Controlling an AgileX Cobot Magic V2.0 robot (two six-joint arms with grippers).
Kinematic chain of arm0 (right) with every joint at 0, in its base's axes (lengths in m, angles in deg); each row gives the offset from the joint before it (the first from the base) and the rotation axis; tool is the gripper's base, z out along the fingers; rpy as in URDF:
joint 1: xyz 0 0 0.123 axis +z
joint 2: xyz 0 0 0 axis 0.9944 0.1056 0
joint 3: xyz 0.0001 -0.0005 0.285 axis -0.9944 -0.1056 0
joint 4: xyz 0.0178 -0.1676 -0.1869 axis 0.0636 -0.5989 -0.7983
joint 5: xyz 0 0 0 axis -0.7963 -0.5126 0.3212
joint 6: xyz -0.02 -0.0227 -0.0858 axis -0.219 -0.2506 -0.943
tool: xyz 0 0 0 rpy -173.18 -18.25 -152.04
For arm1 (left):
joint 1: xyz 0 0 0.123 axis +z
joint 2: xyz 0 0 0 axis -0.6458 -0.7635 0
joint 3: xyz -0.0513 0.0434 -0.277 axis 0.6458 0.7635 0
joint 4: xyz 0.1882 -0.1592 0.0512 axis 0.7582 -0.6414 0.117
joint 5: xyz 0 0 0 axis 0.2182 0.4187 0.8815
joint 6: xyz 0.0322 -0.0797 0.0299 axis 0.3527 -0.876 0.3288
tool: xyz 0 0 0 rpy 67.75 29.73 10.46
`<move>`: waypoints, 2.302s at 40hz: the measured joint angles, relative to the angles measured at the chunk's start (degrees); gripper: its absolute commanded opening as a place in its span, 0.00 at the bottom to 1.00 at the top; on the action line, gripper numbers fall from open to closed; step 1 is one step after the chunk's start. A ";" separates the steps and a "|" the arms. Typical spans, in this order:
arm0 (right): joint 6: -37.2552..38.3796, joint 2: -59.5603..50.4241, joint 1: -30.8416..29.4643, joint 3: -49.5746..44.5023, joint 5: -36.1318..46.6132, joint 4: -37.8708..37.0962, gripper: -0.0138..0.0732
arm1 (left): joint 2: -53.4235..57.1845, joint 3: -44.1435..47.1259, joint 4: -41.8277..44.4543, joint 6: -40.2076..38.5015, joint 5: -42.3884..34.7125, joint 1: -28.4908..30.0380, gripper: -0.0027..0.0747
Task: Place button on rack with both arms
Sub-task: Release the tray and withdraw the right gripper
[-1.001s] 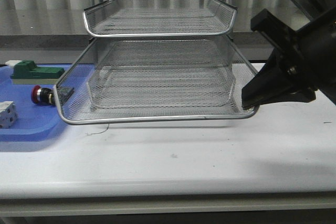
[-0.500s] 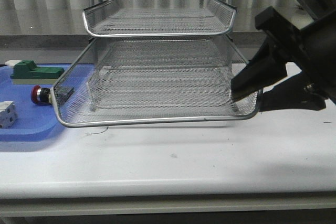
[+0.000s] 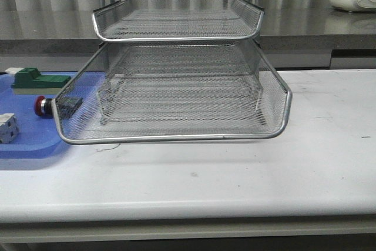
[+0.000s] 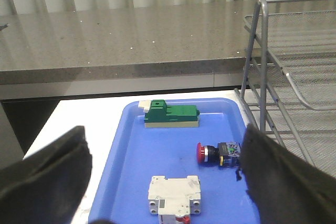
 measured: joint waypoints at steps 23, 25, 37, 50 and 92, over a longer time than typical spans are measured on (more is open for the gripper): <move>26.87 -7.54 8.13 7.52 -10.81 -39.68 0.09 | 0.00 0.00 0.00 0.00 0.00 0.00 0.74; 27.87 -9.30 8.22 6.70 -10.71 -40.34 0.09 | 0.00 0.00 0.00 0.00 0.00 0.00 0.74; 28.91 -26.10 8.22 -9.18 -2.29 -41.34 0.09 | 0.00 0.00 0.00 0.00 0.12 0.00 0.74; 28.91 -45.21 8.22 -25.45 -0.90 -41.37 0.09 | 0.00 0.00 0.00 0.00 0.12 0.00 0.74; 29.03 -48.93 8.22 -25.91 -0.28 -41.37 0.09 | -56.39 -44.35 -2.90 29.46 32.49 -2.36 0.74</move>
